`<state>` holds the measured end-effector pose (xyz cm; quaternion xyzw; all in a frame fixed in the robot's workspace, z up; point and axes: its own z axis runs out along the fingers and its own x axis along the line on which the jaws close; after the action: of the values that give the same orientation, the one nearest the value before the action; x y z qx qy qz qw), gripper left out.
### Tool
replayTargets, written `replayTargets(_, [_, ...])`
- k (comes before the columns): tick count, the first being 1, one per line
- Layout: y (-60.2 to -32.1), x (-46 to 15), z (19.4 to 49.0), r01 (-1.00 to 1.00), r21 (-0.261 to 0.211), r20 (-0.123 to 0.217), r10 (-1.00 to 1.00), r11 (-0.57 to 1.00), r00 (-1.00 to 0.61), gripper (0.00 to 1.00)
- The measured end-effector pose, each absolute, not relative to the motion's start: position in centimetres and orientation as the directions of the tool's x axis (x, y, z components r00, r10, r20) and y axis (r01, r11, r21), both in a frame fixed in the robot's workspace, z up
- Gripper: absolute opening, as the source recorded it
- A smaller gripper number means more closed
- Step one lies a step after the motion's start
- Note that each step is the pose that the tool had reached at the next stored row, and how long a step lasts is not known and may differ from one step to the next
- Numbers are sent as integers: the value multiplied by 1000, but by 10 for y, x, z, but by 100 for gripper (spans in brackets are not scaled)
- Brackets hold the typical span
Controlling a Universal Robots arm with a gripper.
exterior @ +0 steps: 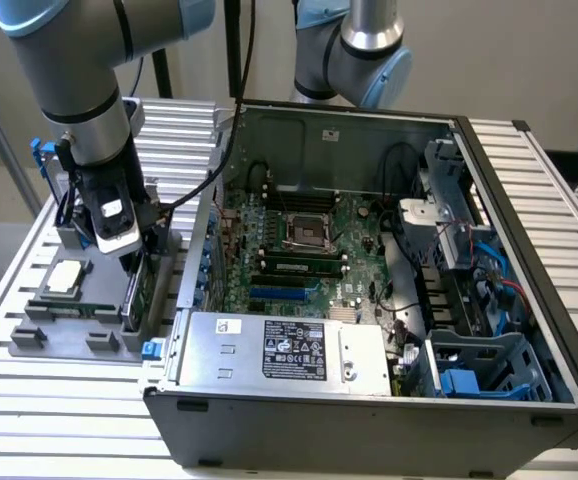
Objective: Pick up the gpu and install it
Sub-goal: 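Pick up the gpu and move the gpu toward the slot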
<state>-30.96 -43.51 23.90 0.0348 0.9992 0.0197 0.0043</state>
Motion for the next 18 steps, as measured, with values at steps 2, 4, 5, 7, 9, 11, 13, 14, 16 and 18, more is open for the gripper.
replayTargets(2, [-435, -310, 239, 69, 40, -7, 70, 997, -998, 48])
replayTargets(4, [-435, -310, 239, 69, 40, -7, 70, 997, -998, 46])
replayTargets(5, [-435, -310, 239, 69, 40, -7, 70, 997, -998, 46])
replayTargets(7, [-435, -309, 239, 69, 40, -8, 70, 997, -998, 39])
replayTargets(9, [-435, -309, 239, 69, 40, -8, 70, 997, -998, 39])
replayTargets(11, [-435, -309, 239, 69, 40, -8, 70, 997, -998, 36])
replayTargets(13, [-434, -308, 239, 69, 40, -7, 70, 997, -998, 36])
replayTargets(14, [-434, -308, 239, 69, 40, -7, 70, 997, -998, 29])
replayTargets(16, [-434, -308, 239, 69, 40, -7, 70, 997, -998, 29])
replayTargets(18, [-434, -307, 239, 69, 40, -7, 70, 997, -998, 27])
